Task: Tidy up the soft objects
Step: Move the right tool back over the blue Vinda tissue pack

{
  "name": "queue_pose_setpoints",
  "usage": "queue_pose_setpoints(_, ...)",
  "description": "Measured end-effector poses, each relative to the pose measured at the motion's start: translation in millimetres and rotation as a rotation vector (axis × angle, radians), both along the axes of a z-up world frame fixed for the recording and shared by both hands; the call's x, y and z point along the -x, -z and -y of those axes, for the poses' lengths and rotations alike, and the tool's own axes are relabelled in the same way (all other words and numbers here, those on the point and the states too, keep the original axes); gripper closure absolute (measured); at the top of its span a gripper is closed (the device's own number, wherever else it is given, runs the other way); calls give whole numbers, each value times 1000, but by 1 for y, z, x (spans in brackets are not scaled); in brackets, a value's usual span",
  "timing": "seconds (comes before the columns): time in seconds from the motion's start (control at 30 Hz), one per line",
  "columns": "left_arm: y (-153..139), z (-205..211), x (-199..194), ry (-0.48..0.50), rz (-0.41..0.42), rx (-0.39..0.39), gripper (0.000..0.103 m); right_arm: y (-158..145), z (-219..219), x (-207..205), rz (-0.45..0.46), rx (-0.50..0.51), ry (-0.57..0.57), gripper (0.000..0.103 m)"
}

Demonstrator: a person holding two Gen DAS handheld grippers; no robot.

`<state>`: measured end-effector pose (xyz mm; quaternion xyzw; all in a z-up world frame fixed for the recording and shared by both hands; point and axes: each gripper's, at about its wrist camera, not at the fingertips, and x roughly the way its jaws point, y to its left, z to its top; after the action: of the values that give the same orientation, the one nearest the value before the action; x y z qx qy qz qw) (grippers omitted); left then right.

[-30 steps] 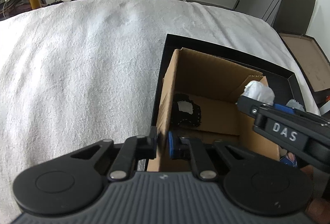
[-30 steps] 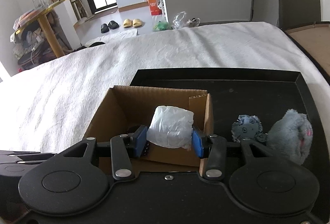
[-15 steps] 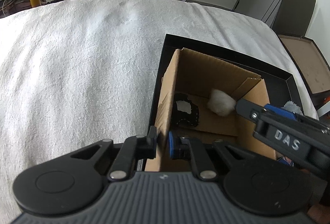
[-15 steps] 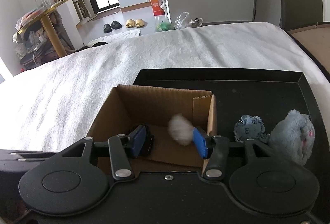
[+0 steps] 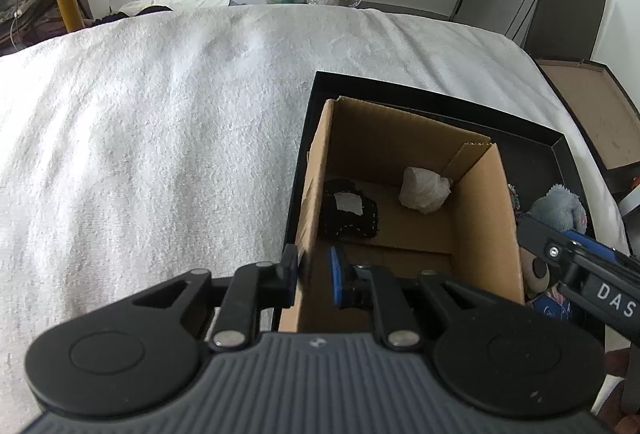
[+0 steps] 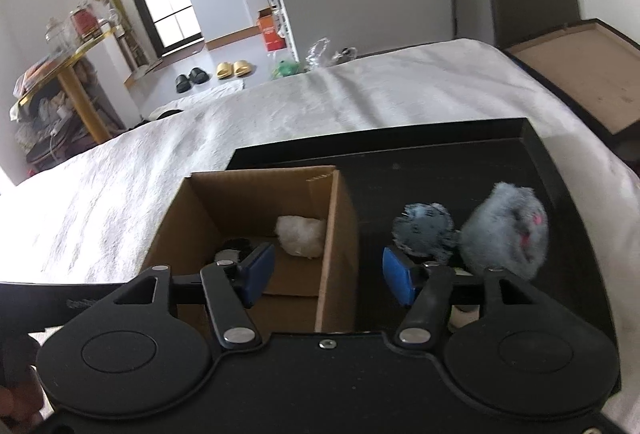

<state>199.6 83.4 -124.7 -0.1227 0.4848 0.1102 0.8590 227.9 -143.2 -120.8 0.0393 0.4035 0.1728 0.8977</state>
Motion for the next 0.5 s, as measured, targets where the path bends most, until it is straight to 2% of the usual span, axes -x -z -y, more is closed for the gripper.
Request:
queue_pose_setpoints(0.13, -4, 5, 4, 7, -5, -20, 86, 2, 17, 5, 4, -10, 50, 34)
queue_pose_setpoints(0.2, -5, 6, 5, 7, -7, -20, 73, 5, 25, 7, 5, -12, 83, 27)
queue_pose_setpoints(0.3, -9, 12, 7, 6, -3, -40, 57, 11, 39, 12, 2, -11, 125, 26)
queue_pose_setpoints(0.5, -11, 22, 9, 13, -15, -92, 47, 30, 62, 19, -31, -8, 196, 26)
